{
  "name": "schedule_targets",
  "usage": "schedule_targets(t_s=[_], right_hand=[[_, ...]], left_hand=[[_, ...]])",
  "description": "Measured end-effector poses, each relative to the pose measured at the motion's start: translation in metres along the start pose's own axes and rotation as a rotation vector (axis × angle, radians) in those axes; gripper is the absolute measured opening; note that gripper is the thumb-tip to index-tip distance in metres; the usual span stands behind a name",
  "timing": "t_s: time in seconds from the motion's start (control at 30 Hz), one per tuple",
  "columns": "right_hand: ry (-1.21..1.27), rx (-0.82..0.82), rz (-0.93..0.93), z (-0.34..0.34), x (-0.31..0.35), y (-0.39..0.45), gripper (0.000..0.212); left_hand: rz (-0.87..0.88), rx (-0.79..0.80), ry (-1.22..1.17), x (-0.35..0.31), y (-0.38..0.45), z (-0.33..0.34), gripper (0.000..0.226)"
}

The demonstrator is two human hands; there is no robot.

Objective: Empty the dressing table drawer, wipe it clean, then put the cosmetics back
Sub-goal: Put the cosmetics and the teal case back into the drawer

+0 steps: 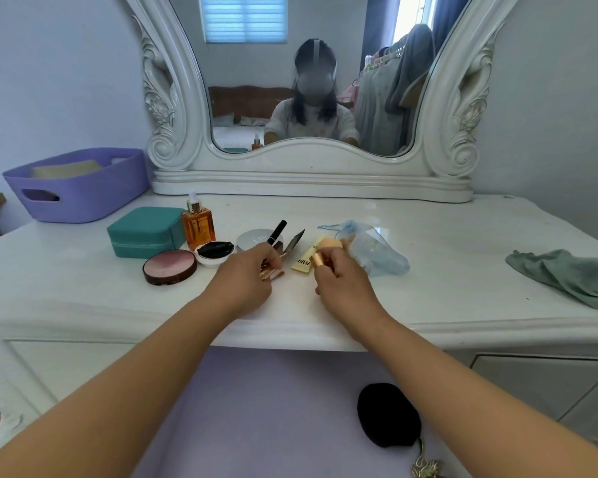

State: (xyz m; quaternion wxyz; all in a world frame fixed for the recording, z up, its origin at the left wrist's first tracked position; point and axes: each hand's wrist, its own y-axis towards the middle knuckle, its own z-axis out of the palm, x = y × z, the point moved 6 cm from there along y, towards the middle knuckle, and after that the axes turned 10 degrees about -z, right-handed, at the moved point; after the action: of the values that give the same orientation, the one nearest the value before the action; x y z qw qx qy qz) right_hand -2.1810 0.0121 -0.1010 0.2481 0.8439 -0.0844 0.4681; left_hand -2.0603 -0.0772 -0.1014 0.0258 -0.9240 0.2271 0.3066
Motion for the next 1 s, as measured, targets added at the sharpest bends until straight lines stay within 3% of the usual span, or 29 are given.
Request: schedule_targets(t_s=[0.23, 0.37, 0.63, 0.7, 0.8, 0.93, 1.0], right_hand=[[0.15, -0.03, 0.126, 0.01, -0.005, 0.002, 0.006], [0.195, -0.08, 0.161, 0.012, -0.005, 0.006, 0.028], [0.594, -0.202, 0.244, 0.024, -0.003, 0.008, 0.01], [0.706, -0.243, 0.281, 0.024, 0.0, 0.008, 0.015], [0.711, -0.346, 0.289, 0.015, 0.002, 0.011, 0.013], [0.674, -0.485, 0.25, -0.017, 0.0, 0.012, 0.011], [0.67, -0.477, 0.23, -0.031, 0.003, 0.007, 0.011]], left_hand=[[0.088, -0.065, 0.003, -0.003, -0.012, 0.003, 0.03], [0.187, -0.119, -0.025, -0.008, -0.021, 0.0, 0.032], [0.311, -0.081, -0.092, -0.017, -0.031, 0.0, 0.034], [0.351, -0.069, -0.092, -0.018, -0.032, 0.0, 0.035], [0.402, -0.038, -0.034, -0.021, -0.036, 0.0, 0.044], [0.346, -0.048, 0.01, -0.015, -0.041, -0.008, 0.046], [0.25, -0.05, 0.024, -0.009, -0.041, -0.01, 0.046]])
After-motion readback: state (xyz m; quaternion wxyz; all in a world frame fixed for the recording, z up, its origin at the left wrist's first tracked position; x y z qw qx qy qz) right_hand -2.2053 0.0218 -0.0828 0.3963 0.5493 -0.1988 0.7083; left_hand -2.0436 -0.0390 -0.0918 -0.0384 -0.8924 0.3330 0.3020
